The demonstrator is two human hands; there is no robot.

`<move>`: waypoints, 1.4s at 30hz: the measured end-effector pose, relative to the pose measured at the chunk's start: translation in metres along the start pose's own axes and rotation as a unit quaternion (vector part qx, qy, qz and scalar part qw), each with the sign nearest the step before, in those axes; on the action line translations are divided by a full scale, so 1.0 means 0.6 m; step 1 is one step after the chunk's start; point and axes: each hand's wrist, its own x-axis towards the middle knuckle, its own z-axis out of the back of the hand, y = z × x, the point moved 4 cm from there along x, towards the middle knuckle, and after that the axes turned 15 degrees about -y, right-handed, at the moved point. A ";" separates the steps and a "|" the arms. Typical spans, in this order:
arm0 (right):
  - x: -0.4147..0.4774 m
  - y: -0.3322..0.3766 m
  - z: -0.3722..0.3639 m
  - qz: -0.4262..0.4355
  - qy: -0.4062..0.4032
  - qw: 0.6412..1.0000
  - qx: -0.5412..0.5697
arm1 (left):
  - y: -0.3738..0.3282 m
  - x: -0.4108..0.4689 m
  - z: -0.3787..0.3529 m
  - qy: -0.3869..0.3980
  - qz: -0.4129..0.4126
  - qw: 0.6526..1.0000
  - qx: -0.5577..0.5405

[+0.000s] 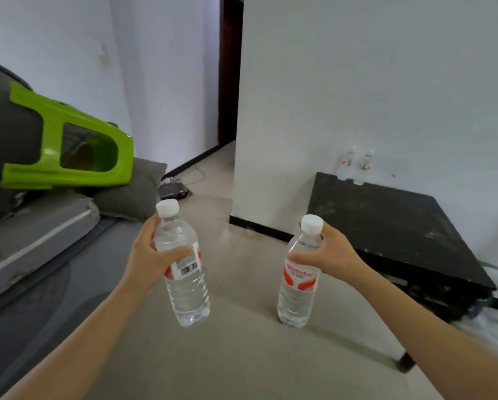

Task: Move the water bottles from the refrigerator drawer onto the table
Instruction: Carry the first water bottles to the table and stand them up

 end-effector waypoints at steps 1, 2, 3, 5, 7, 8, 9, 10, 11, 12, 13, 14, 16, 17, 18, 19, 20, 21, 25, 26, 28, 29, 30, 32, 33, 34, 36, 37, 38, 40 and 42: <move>0.022 -0.003 -0.009 0.004 0.002 1.000 -0.009 | 0.008 0.023 -0.016 0.011 -0.005 1.000 -0.005; 0.053 -0.006 -0.021 0.009 0.001 1.000 -0.017 | 0.020 0.054 -0.035 0.017 -0.006 1.000 -0.012; 0.087 -0.010 -0.034 0.013 -0.001 1.000 -0.023 | 0.031 0.087 -0.055 0.021 -0.014 1.000 -0.018; 0.155 -0.016 -0.058 0.018 -0.003 0.999 -0.037 | 0.043 0.148 -0.086 0.026 -0.028 0.999 -0.020; 0.225 -0.019 -0.086 0.024 0.001 0.999 -0.048 | 0.053 0.209 -0.107 0.018 -0.028 0.999 -0.018; 0.267 -0.017 -0.105 0.028 0.000 0.998 -0.049 | 0.055 0.248 -0.115 0.012 -0.030 0.999 -0.015; 0.299 -0.014 -0.121 0.031 -0.001 0.998 -0.049 | 0.055 0.278 -0.119 0.009 -0.030 0.999 -0.011; 0.333 -0.008 -0.139 0.031 -0.001 0.999 -0.043 | 0.057 0.316 -0.122 0.004 -0.028 1.000 -0.012; 0.362 -0.001 -0.153 0.027 -0.004 0.999 -0.032 | 0.058 0.349 -0.123 -0.004 -0.028 0.999 -0.015; 0.391 0.006 -0.168 0.024 -0.009 1.000 -0.018 | 0.063 0.385 -0.122 -0.015 -0.027 0.999 -0.016; 0.423 0.011 -0.186 0.018 -0.009 1.000 -0.008 | 0.074 0.421 -0.119 -0.026 -0.024 0.999 -0.020; 0.448 0.014 -0.202 0.015 -0.009 1.000 0.000 | 0.084 0.449 -0.116 -0.035 -0.026 0.999 -0.023; 0.500 0.015 -0.240 0.008 0.001 1.000 0.005 | 0.108 0.506 -0.116 -0.041 -0.029 0.999 -0.012; 0.525 0.014 -0.259 -0.001 0.006 1.000 0.006 | 0.118 0.533 -0.118 -0.040 -0.028 0.999 -0.006; 0.559 0.014 -0.283 -0.004 0.010 1.000 0.009 | 0.135 0.570 -0.124 -0.037 -0.028 0.999 -0.006; 0.587 0.016 -0.305 -0.005 0.012 1.000 0.009 | 0.152 0.604 -0.129 -0.032 -0.036 0.999 -0.009; 0.613 0.018 -0.324 -0.005 0.013 1.000 0.005 | 0.167 0.636 -0.138 -0.021 -0.042 0.999 -0.010; 0.638 0.022 -0.340 -0.003 0.012 1.000 -0.009 | 0.182 0.667 -0.149 -0.012 -0.045 0.999 -0.008; 0.747 0.045 -0.408 -0.009 -0.011 0.999 -0.036 | 0.239 0.817 -0.195 0.011 -0.025 0.999 -0.033; 0.771 0.053 -0.416 -0.015 -0.018 0.999 -0.037 | 0.248 0.852 -0.209 0.027 -0.022 0.999 -0.028; 0.818 0.058 -0.429 -0.037 -0.039 0.998 -0.042 | 0.262 0.923 -0.244 0.065 -0.022 0.998 -0.015; 0.844 0.059 -0.432 -0.050 -0.053 0.997 -0.040 | 0.269 0.963 -0.267 0.085 -0.024 0.996 -0.016; 0.864 0.058 -0.432 -0.068 -0.063 0.995 -0.036 | 0.275 0.998 -0.288 0.100 -0.025 0.995 -0.011; 0.899 0.041 -0.428 -0.111 -0.074 0.991 -0.030 | 0.283 1.051 -0.339 0.137 -0.024 0.990 -0.011; 0.910 0.030 -0.426 -0.129 -0.077 0.988 -0.037 | 0.284 1.068 -0.365 0.152 -0.023 0.988 -0.015; 0.923 0.012 -0.421 -0.146 -0.082 0.985 -0.040 | 0.287 1.083 -0.397 0.167 -0.023 0.986 -0.020; 0.941 -0.024 -0.408 -0.179 -0.094 0.978 -0.050 | 0.291 1.100 -0.459 0.187 -0.014 0.982 -0.029; 0.948 -0.038 -0.402 -0.191 -0.096 0.975 -0.056 | 0.294 1.103 -0.487 0.196 -0.009 0.980 -0.029; 0.957 -0.058 -0.391 -0.206 -0.100 0.972 -0.061 | 0.297 1.105 -0.522 0.208 -0.004 0.977 -0.035; 0.981 -0.096 -0.368 -0.225 -0.115 0.964 -0.076 | 0.304 1.105 -0.598 0.241 -0.001 0.969 -0.050; 1.013 -0.143 -0.337 -0.238 -0.140 0.957 -0.086 | 0.309 1.104 -0.683 0.270 -0.005 0.961 -0.053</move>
